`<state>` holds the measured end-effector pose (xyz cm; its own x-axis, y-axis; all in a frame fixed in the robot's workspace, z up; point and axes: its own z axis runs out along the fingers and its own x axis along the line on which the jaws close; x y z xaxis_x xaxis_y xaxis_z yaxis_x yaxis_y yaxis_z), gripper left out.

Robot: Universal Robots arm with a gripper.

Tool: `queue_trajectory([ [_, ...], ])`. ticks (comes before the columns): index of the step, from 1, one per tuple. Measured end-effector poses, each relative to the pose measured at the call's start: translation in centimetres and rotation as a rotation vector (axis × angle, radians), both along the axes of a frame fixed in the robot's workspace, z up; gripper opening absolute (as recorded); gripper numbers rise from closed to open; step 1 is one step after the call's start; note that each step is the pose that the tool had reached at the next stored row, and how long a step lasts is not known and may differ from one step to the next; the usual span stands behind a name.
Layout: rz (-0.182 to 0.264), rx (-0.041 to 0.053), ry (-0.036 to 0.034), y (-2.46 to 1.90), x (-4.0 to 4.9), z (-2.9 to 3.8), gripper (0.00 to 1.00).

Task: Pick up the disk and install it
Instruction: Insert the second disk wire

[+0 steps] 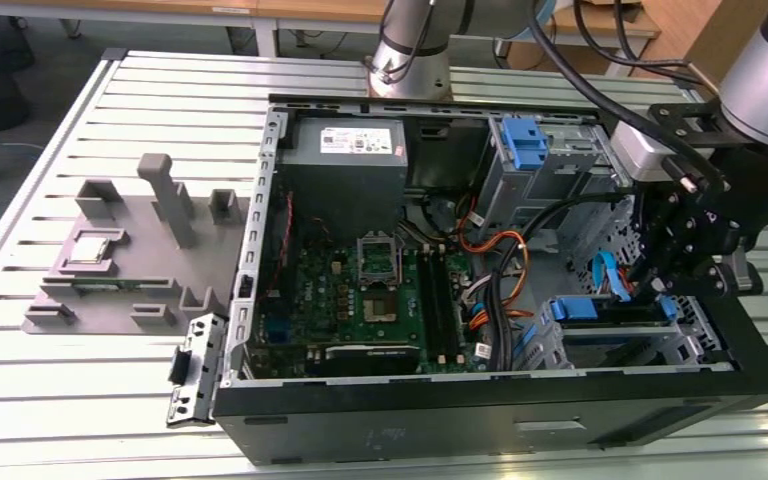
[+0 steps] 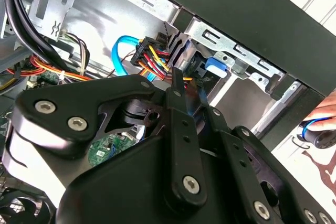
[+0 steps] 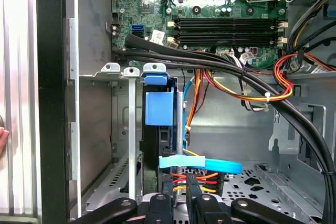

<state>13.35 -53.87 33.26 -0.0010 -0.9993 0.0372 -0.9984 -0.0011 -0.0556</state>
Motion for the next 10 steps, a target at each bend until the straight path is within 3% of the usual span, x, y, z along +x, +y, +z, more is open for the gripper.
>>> queue_trajectory([
  [10,0.0,0.0023,0.0,0.0,0.0,0.07,0.24],
])
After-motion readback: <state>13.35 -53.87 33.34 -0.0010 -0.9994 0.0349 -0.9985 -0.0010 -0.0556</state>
